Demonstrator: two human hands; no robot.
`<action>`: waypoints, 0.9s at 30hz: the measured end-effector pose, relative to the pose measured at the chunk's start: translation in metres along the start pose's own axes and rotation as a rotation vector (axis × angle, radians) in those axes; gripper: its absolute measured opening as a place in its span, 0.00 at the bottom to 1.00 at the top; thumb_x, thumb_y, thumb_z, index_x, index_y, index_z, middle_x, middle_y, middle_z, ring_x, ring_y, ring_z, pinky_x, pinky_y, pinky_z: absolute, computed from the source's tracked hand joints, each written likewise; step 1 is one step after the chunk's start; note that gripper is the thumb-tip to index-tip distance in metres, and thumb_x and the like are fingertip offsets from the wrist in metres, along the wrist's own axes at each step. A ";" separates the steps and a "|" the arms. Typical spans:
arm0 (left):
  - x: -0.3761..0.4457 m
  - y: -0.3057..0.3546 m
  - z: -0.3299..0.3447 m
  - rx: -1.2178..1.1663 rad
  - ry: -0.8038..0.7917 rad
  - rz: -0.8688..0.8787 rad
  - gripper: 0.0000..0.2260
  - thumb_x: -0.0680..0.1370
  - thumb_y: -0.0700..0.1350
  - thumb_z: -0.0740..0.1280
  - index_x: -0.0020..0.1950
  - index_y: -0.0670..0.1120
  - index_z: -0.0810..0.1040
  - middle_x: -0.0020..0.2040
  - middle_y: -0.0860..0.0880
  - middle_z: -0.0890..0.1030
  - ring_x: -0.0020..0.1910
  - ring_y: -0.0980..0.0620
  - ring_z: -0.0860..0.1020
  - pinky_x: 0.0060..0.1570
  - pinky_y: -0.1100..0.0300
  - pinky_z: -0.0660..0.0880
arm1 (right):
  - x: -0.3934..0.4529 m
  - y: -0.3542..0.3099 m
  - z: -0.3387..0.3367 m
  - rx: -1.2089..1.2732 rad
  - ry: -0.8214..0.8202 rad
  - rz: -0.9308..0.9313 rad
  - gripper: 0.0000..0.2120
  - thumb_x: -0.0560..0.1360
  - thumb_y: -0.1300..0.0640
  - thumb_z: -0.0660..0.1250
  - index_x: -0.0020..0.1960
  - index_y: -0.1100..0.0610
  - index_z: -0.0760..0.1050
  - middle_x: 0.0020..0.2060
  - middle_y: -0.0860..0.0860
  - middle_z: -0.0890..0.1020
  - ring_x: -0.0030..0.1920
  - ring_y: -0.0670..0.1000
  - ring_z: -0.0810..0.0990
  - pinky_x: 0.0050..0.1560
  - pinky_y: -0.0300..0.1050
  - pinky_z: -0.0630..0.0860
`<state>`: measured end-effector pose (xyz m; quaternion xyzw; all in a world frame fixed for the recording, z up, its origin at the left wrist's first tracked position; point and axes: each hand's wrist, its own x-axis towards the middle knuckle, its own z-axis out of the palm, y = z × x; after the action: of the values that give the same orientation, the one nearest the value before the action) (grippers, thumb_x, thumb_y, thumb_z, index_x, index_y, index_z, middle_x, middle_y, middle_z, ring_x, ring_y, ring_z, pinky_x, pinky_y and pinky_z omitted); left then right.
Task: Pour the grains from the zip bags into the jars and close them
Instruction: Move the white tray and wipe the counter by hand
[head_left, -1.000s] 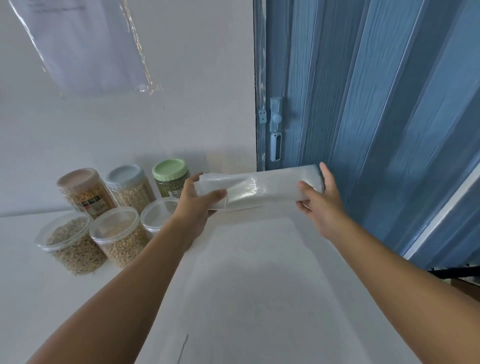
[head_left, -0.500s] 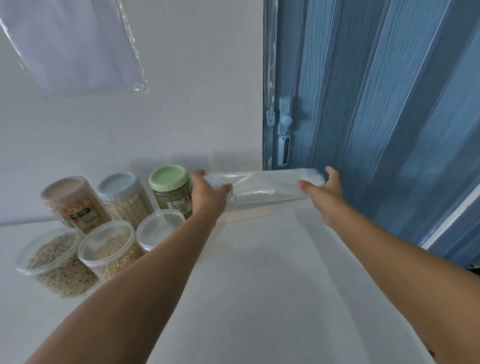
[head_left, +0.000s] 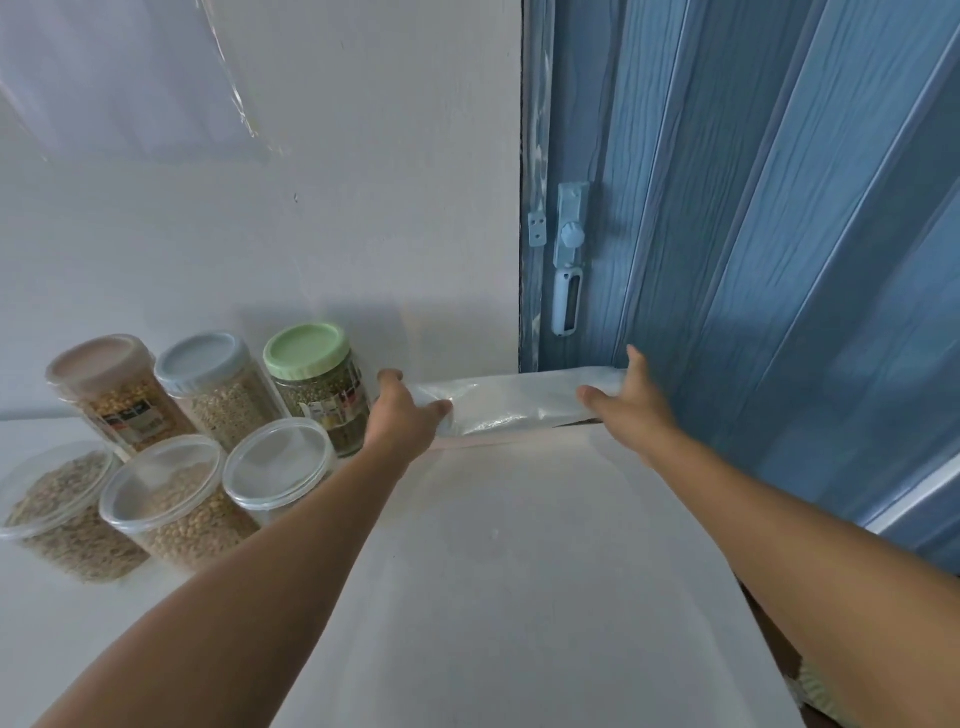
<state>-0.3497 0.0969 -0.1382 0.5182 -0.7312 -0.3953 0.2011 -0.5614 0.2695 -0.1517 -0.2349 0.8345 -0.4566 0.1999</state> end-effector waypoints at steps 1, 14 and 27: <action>0.000 -0.001 -0.001 0.010 -0.012 -0.001 0.33 0.80 0.49 0.74 0.78 0.45 0.59 0.63 0.40 0.74 0.49 0.45 0.75 0.44 0.54 0.72 | -0.001 0.001 -0.001 -0.028 -0.005 0.005 0.45 0.80 0.46 0.72 0.85 0.48 0.45 0.81 0.54 0.63 0.78 0.60 0.65 0.71 0.54 0.68; -0.014 0.002 -0.015 0.120 -0.060 0.037 0.32 0.80 0.51 0.73 0.76 0.44 0.60 0.55 0.43 0.75 0.44 0.46 0.77 0.45 0.50 0.80 | -0.031 0.005 -0.008 -0.354 0.031 0.065 0.41 0.79 0.33 0.64 0.83 0.47 0.50 0.77 0.51 0.71 0.75 0.62 0.70 0.77 0.65 0.58; -0.022 0.001 0.002 0.389 -0.078 0.120 0.28 0.80 0.56 0.71 0.70 0.44 0.61 0.52 0.42 0.80 0.47 0.41 0.81 0.50 0.44 0.81 | -0.030 0.004 -0.020 -0.492 0.033 0.062 0.43 0.80 0.34 0.63 0.84 0.48 0.45 0.73 0.52 0.75 0.72 0.60 0.74 0.72 0.59 0.57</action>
<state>-0.3427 0.1180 -0.1362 0.4872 -0.8306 -0.2537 0.0919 -0.5487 0.3020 -0.1413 -0.2432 0.9305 -0.2369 0.1370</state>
